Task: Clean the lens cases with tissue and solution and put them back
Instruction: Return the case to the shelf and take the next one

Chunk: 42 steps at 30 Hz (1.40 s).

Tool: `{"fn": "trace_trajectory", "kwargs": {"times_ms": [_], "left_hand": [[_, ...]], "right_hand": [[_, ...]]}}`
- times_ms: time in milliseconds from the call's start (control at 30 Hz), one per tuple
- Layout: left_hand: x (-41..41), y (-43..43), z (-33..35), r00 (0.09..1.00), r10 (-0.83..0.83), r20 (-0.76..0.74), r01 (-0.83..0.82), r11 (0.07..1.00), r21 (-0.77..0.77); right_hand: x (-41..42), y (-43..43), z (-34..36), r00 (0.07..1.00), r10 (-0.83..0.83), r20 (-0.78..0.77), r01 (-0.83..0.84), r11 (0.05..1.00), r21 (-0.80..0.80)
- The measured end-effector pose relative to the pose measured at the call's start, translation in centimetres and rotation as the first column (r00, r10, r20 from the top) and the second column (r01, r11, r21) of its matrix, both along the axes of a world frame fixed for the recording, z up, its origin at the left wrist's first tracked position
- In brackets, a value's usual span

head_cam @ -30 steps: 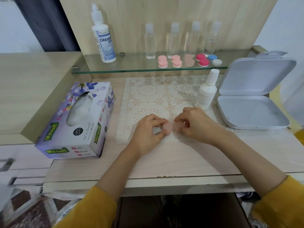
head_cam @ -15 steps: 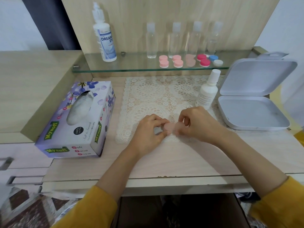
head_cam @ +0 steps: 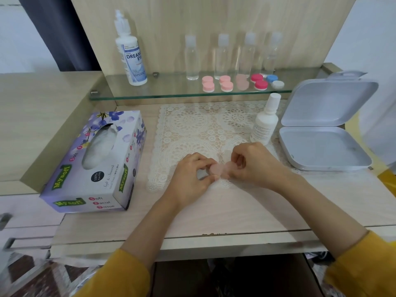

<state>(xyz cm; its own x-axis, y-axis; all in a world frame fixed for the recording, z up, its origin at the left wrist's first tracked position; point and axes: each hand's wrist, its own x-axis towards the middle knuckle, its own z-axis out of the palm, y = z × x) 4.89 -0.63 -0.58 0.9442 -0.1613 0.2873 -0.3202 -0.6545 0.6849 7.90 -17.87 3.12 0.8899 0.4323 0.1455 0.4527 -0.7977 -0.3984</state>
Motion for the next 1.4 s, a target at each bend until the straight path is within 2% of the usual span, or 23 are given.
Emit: {"fn": "trace_trajectory", "kwargs": {"times_ms": [133, 233, 367, 500, 733, 833, 1067, 1167, 1267, 1400], "left_hand": [[0.0, 0.0, 0.0, 1.000, 0.009, 0.005, -0.009, 1.000, 0.003], [0.0, 0.0, 0.1, 1.000, -0.005, 0.009, 0.005, 1.000, -0.005], [0.0, 0.0, 0.0, 0.999, -0.029, 0.024, 0.030, 1.000, -0.010], [0.0, -0.1, 0.1, 0.999, -0.020, 0.035, 0.020, 1.000, -0.008], [-0.1, -0.1, 0.1, 0.999, -0.002, 0.052, 0.002, 1.000, 0.000], [-0.2, 0.0, 0.2, 0.997, -0.050, 0.054, 0.050, 0.999, 0.008], [0.0, 0.4, 1.4, 0.992, -0.124, -0.037, 0.127, 0.986, 0.105], [0.0, 0.8, 1.9, 0.989, -0.131, -0.073, 0.140, 0.980, 0.140], [0.1, 0.9, 1.9, 0.997, -0.062, -0.050, 0.068, 0.988, 0.140], [0.1, 1.1, 1.0, 0.995, 0.099, 0.016, -0.100, 0.990, 0.103]], "right_hand": [[-0.6, -0.2, 0.3, 0.991, 0.128, -0.050, -0.122, 0.987, 0.107], [-0.4, -0.2, 0.3, 0.987, 0.160, -0.032, -0.159, 0.987, 0.032], [-0.1, 0.2, 0.1, 0.995, 0.099, -0.011, -0.100, 0.993, -0.067], [-0.1, 0.3, 0.1, 0.999, 0.046, -0.011, -0.047, 0.998, -0.032], [-0.3, 0.0, -0.5, 0.997, 0.053, 0.061, -0.054, 0.998, 0.009], [-0.5, 0.0, -0.8, 0.996, 0.053, 0.073, -0.054, 0.998, 0.020], [-0.8, -0.6, -1.3, 1.000, -0.018, -0.003, 0.018, 0.979, 0.203], [-0.8, -1.2, -1.6, 0.997, -0.071, 0.031, 0.062, 0.967, 0.246], [-1.0, -2.0, -2.0, 0.990, -0.110, 0.083, 0.089, 0.969, 0.228], [-1.6, -2.8, -2.6, 0.990, -0.091, 0.110, 0.079, 0.991, 0.106]]}}
